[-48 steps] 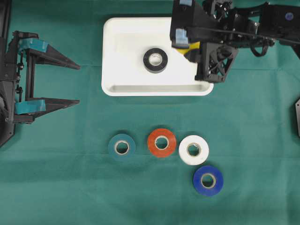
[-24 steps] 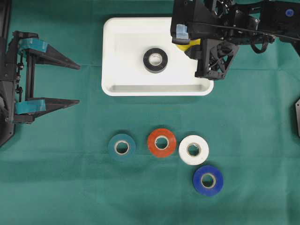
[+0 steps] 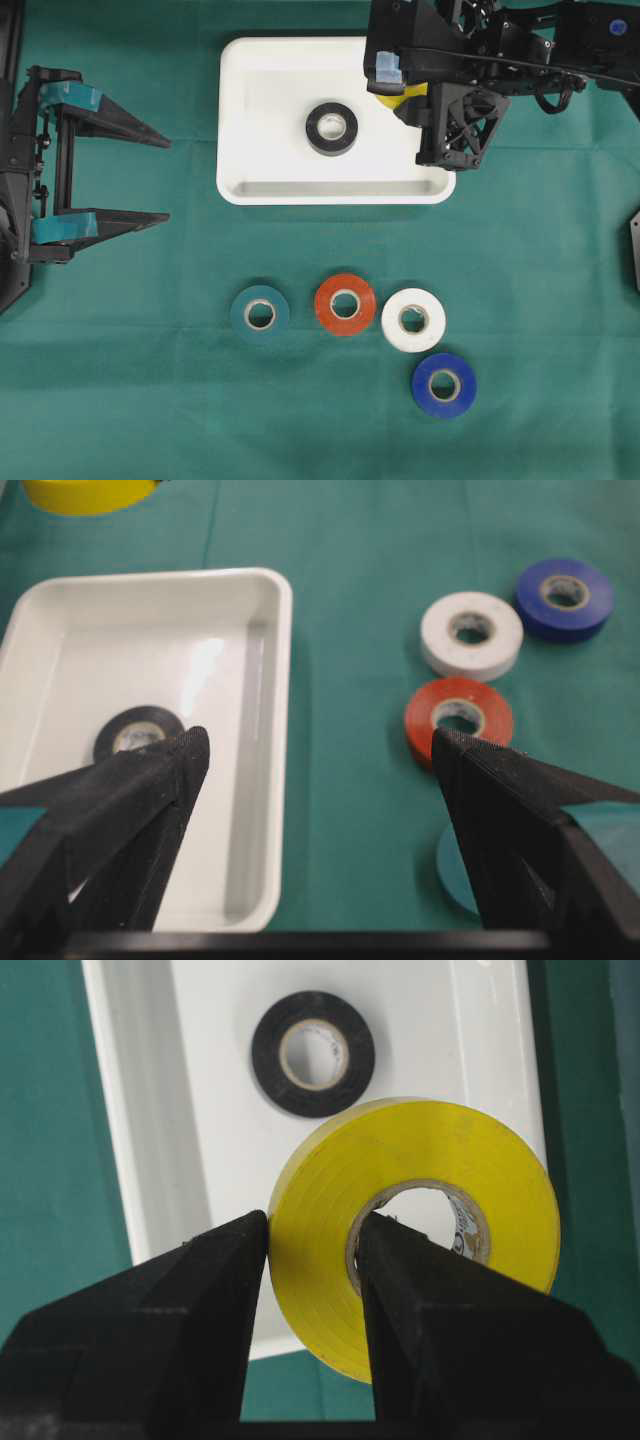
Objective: Pick up the tape from a random location and place it into the white case.
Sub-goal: 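Carry the yellow roll over the white tray beside the black roll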
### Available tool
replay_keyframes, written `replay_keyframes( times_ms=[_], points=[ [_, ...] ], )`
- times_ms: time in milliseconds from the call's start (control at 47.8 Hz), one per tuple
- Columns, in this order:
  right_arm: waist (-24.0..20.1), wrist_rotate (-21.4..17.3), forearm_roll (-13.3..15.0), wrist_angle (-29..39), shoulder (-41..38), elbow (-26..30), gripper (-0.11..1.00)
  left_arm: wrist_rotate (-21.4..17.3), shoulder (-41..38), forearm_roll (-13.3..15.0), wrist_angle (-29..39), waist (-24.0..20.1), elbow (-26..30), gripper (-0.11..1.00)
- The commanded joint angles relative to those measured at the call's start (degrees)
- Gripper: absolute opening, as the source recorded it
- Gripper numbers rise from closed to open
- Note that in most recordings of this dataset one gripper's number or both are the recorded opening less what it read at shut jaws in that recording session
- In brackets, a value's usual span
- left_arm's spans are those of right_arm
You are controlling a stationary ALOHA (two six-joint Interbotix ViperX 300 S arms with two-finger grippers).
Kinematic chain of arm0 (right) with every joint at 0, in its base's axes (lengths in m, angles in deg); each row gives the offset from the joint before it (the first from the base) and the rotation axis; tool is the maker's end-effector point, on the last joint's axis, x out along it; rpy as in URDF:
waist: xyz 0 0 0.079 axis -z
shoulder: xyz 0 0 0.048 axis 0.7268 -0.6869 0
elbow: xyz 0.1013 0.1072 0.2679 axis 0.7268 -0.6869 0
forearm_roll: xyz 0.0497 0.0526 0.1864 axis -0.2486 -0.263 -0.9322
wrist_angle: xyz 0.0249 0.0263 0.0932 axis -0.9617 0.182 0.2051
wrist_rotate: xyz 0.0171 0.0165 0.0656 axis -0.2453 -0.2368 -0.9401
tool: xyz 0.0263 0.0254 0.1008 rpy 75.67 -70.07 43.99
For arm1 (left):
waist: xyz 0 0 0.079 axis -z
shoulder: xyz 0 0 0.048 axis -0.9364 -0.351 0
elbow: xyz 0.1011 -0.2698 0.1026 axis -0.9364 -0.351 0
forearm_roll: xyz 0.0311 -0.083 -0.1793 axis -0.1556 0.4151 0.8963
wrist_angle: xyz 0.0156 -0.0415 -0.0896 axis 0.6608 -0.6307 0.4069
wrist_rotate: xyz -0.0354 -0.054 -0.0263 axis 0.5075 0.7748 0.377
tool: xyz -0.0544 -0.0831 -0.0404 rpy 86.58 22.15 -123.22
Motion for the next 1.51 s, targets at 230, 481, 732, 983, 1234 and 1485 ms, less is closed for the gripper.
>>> replay_keyframes(
  times_ms=[230,481,732,983,1234,1485],
  points=[
    [0.00,0.00,0.18,-0.44,0.62,0.97,0.32,0.09,0.00,0.00,-0.18,0.09,0.88,0.97],
    [-0.09,0.00,0.18,-0.44,0.70,0.97,0.32,0.09,0.00,0.09,-0.26,0.09,0.88,0.97],
    [0.00,0.00,0.18,-0.44,0.62,0.97,0.32,0.09,0.00,0.09,-0.26,0.09,0.88,0.97],
    [0.00,0.00,0.18,-0.44,0.62,0.88,0.32,0.09,0.00,0.00,-0.26,0.09,0.88,0.97],
    [0.00,-0.18,0.18,-0.44,-0.26,0.62,0.32,0.09,0.00,0.00,-0.18,0.09,0.79,0.97],
    [0.09,-0.18,0.18,-3.25,-3.69,-0.62,0.32,0.09,0.00,0.00,-0.26,0.09,0.88,0.97]
  ],
)
